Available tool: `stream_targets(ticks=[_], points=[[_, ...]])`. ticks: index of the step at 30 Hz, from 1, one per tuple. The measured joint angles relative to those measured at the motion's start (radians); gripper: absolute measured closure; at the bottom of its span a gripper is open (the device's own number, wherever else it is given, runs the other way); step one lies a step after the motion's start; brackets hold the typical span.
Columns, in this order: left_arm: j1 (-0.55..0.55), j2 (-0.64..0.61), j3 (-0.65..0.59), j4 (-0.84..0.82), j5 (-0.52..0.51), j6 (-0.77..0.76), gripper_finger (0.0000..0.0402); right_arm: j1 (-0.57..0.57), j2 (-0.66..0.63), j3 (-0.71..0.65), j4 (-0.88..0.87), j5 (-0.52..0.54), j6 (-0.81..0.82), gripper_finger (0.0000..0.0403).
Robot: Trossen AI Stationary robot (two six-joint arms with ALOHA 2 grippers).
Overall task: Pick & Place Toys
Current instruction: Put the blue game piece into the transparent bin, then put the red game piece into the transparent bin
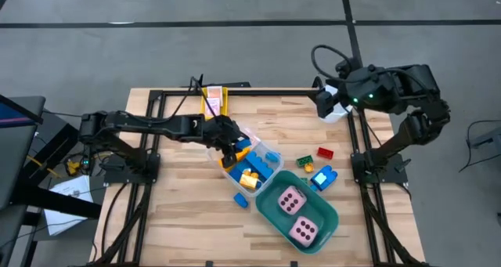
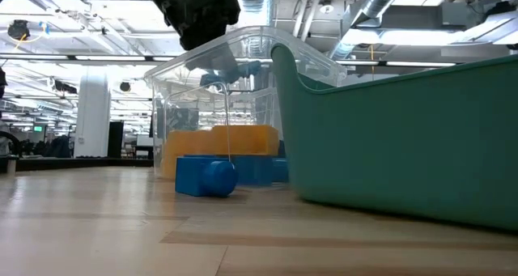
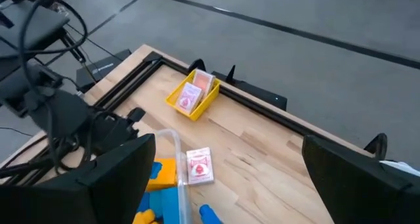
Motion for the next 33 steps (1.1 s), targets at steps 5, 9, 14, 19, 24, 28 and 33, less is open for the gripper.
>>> stream_targets(ticks=[5,9,14,19,24,28,33], points=[[0.0,-0.051,0.0,-0.002,0.007,0.01,0.0215,-0.004,-0.004,0.0,-0.001,-0.003,-0.001,0.0028],[0.0,-0.103,0.0,0.016,0.031,0.027,0.0173,-0.044,-0.004,-0.001,0.0,-0.033,-0.015,0.0028],[0.001,-0.15,0.0,0.041,0.049,0.066,0.013,-0.114,-0.004,-0.001,-0.001,-0.11,-0.033,0.0028],[0.004,-0.188,-0.001,0.044,-0.031,0.149,0.0114,-0.142,-0.005,-0.021,0.0,-0.165,-0.039,0.0028],[0.04,-0.257,-0.005,0.048,-0.067,0.194,0.0112,-0.176,-0.026,-0.198,0.0,-0.312,-0.036,0.0028],[0.081,-0.35,-0.056,0.09,-0.067,0.194,0.0112,-0.212,-0.061,-0.442,-0.002,-0.461,-0.042,0.0028],[0.107,-0.446,-0.147,0.196,-0.066,0.189,0.0112,-0.256,-0.122,-0.756,-0.001,-0.59,-0.124,0.0028]])
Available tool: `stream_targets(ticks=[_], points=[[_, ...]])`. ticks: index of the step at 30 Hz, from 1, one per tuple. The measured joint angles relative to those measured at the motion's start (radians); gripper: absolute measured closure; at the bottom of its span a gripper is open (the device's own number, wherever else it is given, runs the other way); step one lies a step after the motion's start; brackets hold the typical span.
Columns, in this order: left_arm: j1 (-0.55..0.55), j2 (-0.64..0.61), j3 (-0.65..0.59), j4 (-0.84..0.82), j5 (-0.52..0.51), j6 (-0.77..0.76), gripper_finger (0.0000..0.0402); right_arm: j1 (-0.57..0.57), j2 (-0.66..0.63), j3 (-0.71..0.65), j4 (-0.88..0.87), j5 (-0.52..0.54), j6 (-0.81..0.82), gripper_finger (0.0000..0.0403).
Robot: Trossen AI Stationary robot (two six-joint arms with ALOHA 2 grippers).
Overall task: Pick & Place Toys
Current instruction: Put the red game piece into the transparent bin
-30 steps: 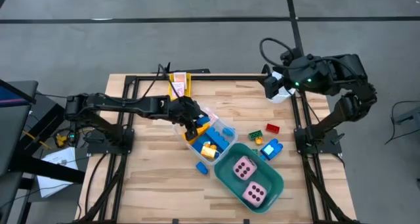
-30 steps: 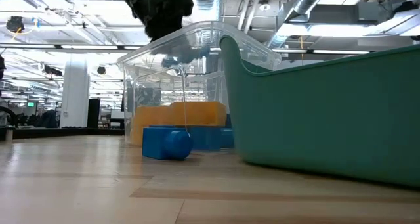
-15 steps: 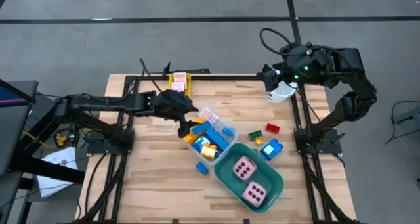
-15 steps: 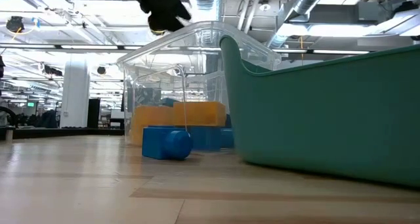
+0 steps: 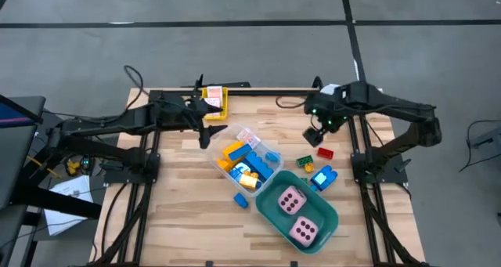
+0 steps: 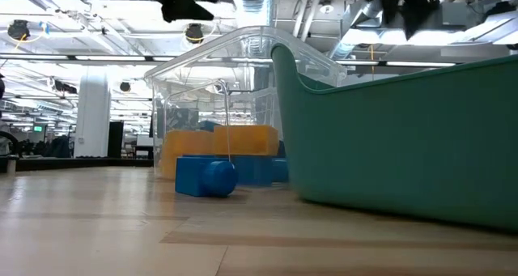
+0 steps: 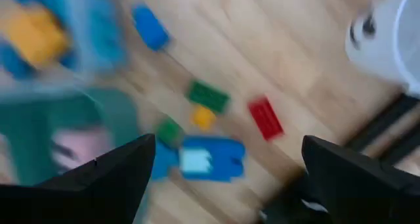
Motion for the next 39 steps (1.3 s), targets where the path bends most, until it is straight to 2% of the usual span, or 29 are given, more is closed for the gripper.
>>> stream_targets(ticks=[6,11,21,33,39], points=[[0.017,-0.021,-0.068,0.163,-0.014,-0.029,0.0112,-0.084,-0.093,-0.302,0.013,-0.048,-0.134,0.0028],[0.018,0.013,-0.076,0.226,-0.054,-0.045,0.0112,-0.113,-0.176,-0.446,0.101,-0.068,-0.233,0.0028],[0.018,0.066,-0.076,0.303,-0.087,-0.076,0.0112,-0.178,-0.222,-0.658,0.265,-0.068,-0.395,0.0028],[0.019,0.074,-0.076,0.339,-0.092,-0.134,0.0112,-0.183,-0.229,-0.878,0.473,-0.078,-0.461,0.0047],[0.019,0.074,-0.076,0.338,-0.091,-0.143,0.0112,-0.185,-0.217,-0.883,0.5,-0.09,-0.465,0.006]])
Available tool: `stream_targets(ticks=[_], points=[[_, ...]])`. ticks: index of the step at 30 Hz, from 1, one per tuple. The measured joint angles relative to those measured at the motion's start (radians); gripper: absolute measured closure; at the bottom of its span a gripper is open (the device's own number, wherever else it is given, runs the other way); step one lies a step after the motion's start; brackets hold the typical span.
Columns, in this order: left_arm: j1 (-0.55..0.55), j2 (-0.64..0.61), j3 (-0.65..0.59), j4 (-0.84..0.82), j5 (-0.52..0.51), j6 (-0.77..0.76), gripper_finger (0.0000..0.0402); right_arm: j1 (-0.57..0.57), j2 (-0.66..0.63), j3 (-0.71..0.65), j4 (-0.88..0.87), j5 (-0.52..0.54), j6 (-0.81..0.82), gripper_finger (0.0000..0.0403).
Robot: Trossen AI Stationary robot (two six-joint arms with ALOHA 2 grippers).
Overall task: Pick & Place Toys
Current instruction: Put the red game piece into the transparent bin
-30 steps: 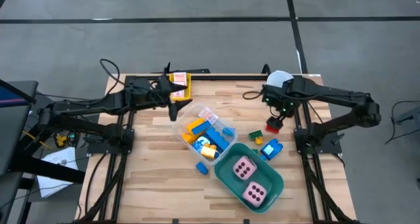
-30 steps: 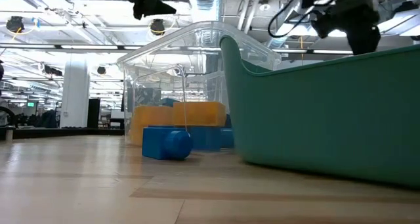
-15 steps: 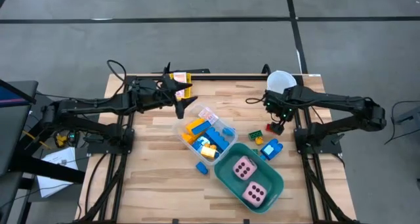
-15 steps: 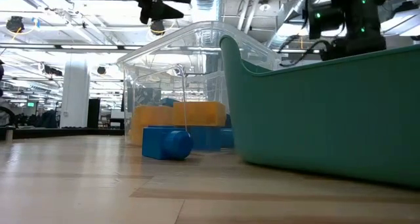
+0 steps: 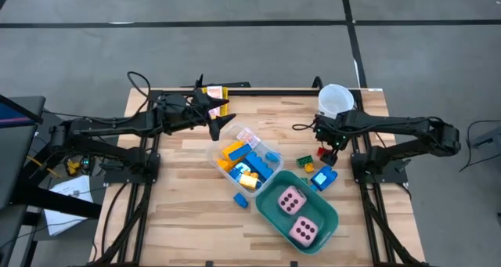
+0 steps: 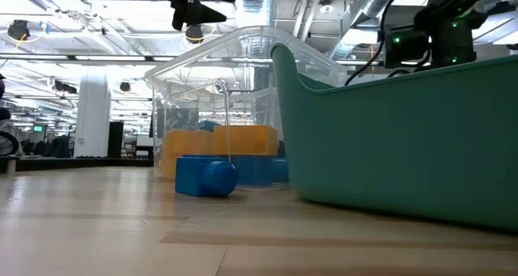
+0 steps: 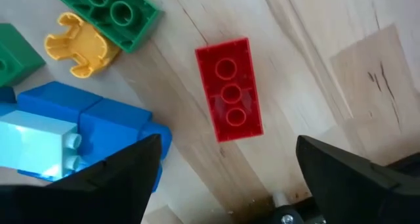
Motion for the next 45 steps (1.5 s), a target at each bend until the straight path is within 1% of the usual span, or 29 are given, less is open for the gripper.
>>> stream_targets(ticks=[6,11,17,27,31,34,40,45], points=[[0.0,0.0,0.0,0.0,0.0,0.0,0.0112,0.0,0.025,0.0,0.014,0.003,0.009,0.0069],[0.0,0.0,0.0,-0.001,0.001,0.0,0.0112,0.0,0.126,0.0,0.014,0.009,0.012,0.0069],[0.0,0.0,0.0,-0.001,0.005,0.0,0.0112,0.0,0.253,0.005,0.016,0.06,0.042,0.0069],[0.0,0.0,0.0,-0.003,0.009,-0.001,0.0112,0.016,0.364,0.043,0.1,0.053,-0.004,0.0069],[0.0,0.0,0.0,-0.003,0.011,-0.031,0.0112,0.014,0.402,0.048,0.104,0.046,-0.007,0.0072],[0.0,0.0,0.0,-0.002,0.012,-0.045,0.0112,0.014,0.407,0.049,0.108,0.045,-0.01,0.0085],[0.0,0.0,0.0,-0.003,0.012,-0.045,0.0112,0.014,0.399,0.046,0.112,0.041,-0.009,0.0125],[0.0,0.0,0.0,-0.003,0.012,-0.045,0.0112,0.013,0.4,0.046,0.103,0.045,0.003,0.0171]])
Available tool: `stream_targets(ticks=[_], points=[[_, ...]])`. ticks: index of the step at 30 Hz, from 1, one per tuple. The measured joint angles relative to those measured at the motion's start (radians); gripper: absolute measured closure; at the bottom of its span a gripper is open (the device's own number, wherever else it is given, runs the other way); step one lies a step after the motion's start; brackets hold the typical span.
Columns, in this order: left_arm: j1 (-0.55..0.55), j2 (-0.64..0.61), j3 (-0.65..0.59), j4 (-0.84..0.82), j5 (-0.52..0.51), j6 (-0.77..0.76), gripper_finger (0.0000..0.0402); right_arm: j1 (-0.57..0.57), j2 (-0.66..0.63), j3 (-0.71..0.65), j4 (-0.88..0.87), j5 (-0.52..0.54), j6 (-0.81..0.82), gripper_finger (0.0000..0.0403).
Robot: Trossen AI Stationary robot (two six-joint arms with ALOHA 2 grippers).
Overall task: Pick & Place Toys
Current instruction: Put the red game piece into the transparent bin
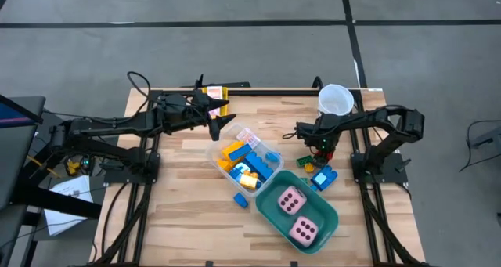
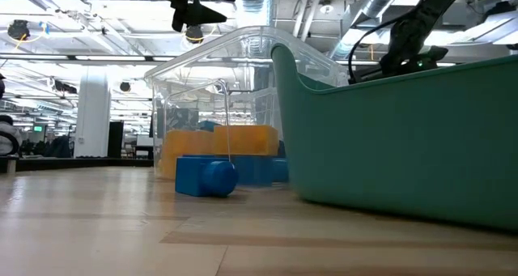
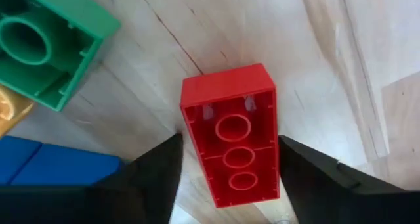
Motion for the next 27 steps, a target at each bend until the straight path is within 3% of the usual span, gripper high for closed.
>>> stream_targets(ticks=[7,14,20,27], points=[[0.0,0.0,0.0,0.0,-0.001,0.0,0.0112,-0.001,0.0,-0.001,-0.015,0.011,0.032,0.0276],[0.0,0.0,0.0,0.0,-0.001,0.0,0.0112,-0.001,-0.039,0.071,-0.108,0.015,0.113,0.0274],[0.0,-0.002,0.0,0.0,-0.003,0.0,0.0112,-0.001,-0.188,0.266,-0.244,-0.033,0.19,0.0274],[0.0,-0.002,0.0,-0.055,-0.003,0.0,0.0112,-0.001,-0.347,0.479,-0.029,-0.224,0.31,0.0274]])
